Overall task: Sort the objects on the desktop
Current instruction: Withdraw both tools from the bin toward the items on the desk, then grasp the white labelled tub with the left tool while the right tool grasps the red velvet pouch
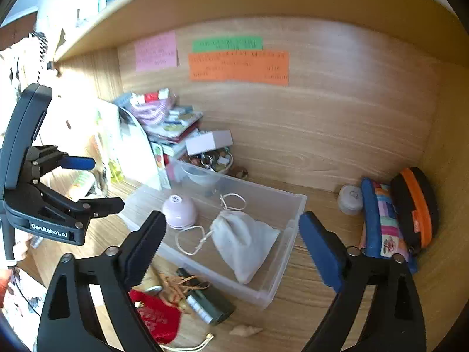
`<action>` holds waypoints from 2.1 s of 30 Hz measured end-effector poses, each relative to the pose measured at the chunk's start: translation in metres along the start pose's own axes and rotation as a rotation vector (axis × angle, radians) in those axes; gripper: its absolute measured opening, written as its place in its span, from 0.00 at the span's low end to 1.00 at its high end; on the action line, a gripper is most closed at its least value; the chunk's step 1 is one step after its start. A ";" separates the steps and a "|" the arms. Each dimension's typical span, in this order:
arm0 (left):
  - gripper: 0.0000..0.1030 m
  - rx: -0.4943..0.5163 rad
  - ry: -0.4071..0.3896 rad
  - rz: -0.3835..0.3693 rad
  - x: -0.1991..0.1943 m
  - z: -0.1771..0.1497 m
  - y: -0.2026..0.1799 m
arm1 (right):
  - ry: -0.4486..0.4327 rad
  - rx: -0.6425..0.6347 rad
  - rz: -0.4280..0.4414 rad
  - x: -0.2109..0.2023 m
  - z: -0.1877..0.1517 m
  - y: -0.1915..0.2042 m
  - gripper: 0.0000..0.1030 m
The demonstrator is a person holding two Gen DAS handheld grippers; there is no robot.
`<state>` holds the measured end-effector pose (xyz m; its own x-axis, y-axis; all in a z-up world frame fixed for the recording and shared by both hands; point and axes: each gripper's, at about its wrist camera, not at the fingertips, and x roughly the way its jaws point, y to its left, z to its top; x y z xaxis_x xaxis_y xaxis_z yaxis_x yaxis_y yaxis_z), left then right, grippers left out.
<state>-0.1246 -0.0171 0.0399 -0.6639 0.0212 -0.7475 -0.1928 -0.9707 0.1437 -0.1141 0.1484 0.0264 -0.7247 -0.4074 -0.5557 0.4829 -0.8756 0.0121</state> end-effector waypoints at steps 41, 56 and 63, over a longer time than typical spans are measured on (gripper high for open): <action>0.98 -0.226 0.050 -0.246 0.018 -0.146 0.000 | 0.191 -0.147 0.028 0.002 -0.123 0.094 1.00; 0.98 -0.243 0.085 -0.237 0.050 -0.149 -0.001 | 0.344 -0.079 0.102 0.051 -0.135 0.083 0.74; 0.92 -0.261 0.069 -0.231 0.052 -0.146 0.002 | 0.349 -0.101 0.130 0.058 -0.136 0.087 0.58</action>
<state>-0.0537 -0.0531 -0.0931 -0.5721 0.2398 -0.7843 -0.1354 -0.9708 -0.1981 -0.0471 0.0844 -0.1180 -0.4518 -0.3858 -0.8044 0.6184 -0.7853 0.0293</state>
